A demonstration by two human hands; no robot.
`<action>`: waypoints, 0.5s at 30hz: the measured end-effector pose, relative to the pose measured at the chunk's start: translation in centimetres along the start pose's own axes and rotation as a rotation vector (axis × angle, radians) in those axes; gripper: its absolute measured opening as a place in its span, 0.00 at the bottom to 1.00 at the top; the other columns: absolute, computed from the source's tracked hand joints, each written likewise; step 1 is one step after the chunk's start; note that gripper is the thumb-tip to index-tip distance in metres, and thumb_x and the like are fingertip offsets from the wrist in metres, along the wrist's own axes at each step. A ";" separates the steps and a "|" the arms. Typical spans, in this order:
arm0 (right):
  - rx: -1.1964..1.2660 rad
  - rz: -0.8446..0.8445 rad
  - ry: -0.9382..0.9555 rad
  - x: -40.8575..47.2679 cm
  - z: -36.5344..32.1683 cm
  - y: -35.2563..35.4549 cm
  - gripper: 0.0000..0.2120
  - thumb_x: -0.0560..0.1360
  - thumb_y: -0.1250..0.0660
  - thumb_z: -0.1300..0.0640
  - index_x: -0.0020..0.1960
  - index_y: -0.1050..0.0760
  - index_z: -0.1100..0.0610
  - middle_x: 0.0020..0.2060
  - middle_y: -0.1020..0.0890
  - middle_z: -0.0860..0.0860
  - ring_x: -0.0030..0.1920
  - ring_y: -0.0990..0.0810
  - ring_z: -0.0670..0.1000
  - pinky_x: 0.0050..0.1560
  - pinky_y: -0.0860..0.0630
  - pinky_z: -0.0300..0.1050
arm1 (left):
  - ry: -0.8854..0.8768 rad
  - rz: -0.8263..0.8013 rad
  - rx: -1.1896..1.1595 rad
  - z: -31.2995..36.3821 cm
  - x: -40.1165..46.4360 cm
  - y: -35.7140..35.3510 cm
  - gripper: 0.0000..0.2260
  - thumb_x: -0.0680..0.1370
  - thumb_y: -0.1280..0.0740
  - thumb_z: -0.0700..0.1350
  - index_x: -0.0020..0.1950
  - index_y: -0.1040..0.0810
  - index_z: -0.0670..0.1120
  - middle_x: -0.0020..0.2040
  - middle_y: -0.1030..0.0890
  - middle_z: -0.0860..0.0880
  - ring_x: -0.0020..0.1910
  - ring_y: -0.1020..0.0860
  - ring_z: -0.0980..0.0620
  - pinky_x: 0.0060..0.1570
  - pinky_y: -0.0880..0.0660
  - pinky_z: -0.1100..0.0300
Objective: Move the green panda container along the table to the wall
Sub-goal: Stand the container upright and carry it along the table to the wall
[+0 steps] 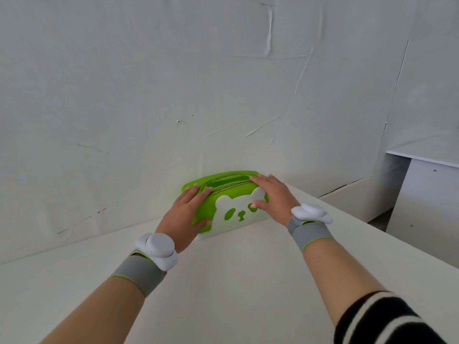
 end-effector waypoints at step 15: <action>-0.019 -0.056 -0.035 1.4 0.5 -0.3 0.34 0.73 0.33 0.56 0.74 0.45 0.51 0.76 0.46 0.55 0.76 0.51 0.57 0.74 0.51 0.58 | -0.020 -0.079 0.084 -0.1 1.0 -0.1 0.35 0.75 0.33 0.48 0.75 0.50 0.56 0.78 0.50 0.49 0.77 0.51 0.48 0.74 0.48 0.52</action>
Point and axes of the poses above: each hand's wrist, its own x-axis towards the middle knuckle, its own y-axis out of the back of the hand, z = x × y, the point moved 5 cm from there along x, towards the middle knuckle
